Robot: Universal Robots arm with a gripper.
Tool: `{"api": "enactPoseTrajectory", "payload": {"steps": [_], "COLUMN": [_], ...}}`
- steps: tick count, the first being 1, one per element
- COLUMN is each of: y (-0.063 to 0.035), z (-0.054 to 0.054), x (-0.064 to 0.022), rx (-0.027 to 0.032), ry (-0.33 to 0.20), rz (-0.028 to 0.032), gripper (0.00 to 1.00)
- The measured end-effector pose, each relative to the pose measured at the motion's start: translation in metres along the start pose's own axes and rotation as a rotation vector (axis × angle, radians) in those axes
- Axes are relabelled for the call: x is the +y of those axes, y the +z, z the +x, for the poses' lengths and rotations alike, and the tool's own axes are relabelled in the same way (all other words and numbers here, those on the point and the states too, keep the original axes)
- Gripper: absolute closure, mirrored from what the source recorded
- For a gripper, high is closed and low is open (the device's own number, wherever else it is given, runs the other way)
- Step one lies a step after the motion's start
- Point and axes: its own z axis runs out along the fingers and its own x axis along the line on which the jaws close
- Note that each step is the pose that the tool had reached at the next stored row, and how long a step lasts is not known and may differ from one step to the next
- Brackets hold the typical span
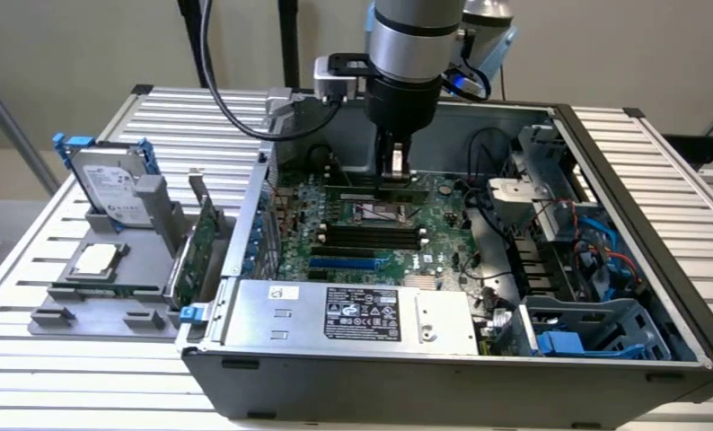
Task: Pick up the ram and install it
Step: 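Insert the ram into the slot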
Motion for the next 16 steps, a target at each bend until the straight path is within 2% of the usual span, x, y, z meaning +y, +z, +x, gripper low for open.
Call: {"api": "enactPoseTrajectory", "payload": {"steps": [16], "y": [0.0292], "z": [-0.001], "x": [-0.0019], "rx": [0.0002], "ry": [0.002], "rz": [0.0], "gripper": [1.0]}}
